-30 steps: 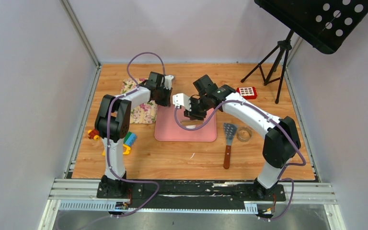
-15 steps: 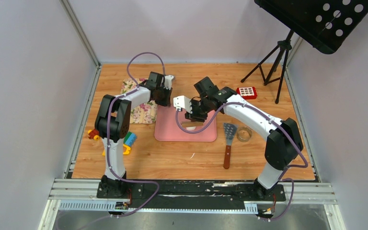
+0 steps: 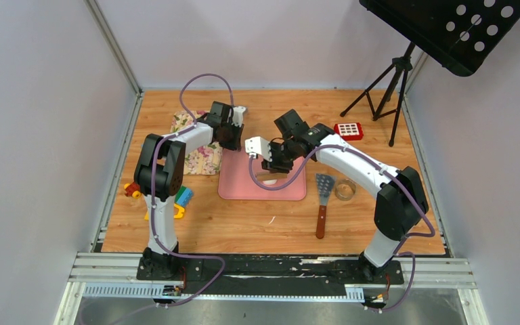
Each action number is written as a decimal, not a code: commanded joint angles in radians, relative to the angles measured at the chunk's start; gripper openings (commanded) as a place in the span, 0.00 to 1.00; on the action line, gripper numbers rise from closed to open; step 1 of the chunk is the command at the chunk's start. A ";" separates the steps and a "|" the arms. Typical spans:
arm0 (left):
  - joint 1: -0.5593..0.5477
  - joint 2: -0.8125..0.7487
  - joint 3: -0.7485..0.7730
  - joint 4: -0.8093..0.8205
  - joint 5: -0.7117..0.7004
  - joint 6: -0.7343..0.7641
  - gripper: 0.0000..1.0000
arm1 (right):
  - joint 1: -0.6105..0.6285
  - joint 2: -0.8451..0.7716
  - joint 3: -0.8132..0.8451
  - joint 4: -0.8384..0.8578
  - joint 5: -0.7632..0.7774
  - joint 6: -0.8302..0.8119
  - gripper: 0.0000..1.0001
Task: Roll out the dumpling wrappers from the dough
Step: Flatten out the dough on the work surface.
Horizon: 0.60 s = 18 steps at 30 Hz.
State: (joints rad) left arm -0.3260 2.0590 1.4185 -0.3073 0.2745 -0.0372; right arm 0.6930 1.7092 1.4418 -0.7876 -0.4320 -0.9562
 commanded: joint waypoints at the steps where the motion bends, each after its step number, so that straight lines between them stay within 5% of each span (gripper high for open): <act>1: 0.001 0.020 0.005 -0.025 -0.062 0.006 0.00 | 0.010 0.007 -0.036 -0.115 -0.052 -0.008 0.00; 18: 0.001 0.031 0.008 -0.027 -0.066 0.002 0.00 | 0.010 0.018 -0.049 -0.156 -0.065 -0.042 0.00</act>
State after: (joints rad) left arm -0.3271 2.0590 1.4200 -0.3096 0.2684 -0.0399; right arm 0.6930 1.7073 1.4300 -0.8066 -0.4652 -0.9974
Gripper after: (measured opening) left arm 0.006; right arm 0.332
